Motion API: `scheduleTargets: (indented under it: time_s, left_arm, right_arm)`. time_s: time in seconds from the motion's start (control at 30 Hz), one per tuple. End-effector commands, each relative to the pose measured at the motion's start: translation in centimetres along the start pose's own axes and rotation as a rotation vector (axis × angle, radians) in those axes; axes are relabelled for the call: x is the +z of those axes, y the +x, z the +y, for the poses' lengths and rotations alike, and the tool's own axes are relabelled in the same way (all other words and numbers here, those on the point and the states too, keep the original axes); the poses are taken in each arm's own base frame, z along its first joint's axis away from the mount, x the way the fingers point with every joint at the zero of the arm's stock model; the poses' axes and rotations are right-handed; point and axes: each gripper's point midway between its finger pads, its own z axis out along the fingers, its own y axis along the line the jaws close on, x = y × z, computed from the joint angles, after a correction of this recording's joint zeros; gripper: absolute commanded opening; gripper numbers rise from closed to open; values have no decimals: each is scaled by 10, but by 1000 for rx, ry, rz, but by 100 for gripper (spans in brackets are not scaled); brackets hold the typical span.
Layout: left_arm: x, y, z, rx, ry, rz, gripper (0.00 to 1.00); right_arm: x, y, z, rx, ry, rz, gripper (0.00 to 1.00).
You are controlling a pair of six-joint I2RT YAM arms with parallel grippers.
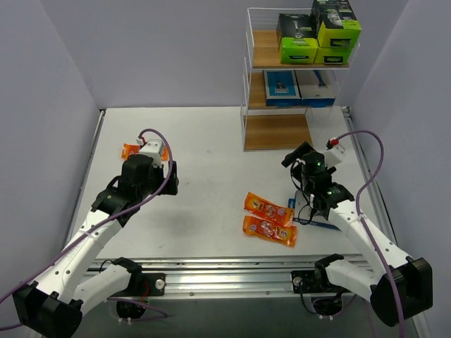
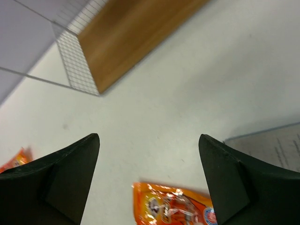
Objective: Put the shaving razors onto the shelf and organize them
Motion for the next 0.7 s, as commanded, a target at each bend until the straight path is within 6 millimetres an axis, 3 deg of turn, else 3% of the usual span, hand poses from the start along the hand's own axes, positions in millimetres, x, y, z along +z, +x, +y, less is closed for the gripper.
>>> scheduleTargets:
  time_s: [0.0,0.07,0.17,0.3,0.4,0.53,0.67]
  left_arm:
    - [-3,-21,-7,2,32,-48,96]
    - [-1,-20,-7,3,35,-41,96]
    - [2,-17,-9,5,39,-24,96]
    - [4,-16,-10,4,44,-17,96]
    - [5,-16,-11,3,51,-15,96]
    - [6,-15,-13,3,60,-11,96]
    - [6,-15,-12,4,53,-10,96]
  right_arm:
    - [-12,46,-44,-168,104,231,83]
    - [-15,72,-46,-192,75,346,79]
    - [-22,96,-48,-226,36,443,75]
    - [-44,100,-46,-274,13,448,73]
    - [-59,103,-41,-298,-17,461,67]
    - [-76,126,-54,-335,-8,545,60]
    - [-88,141,-71,-331,8,592,62]
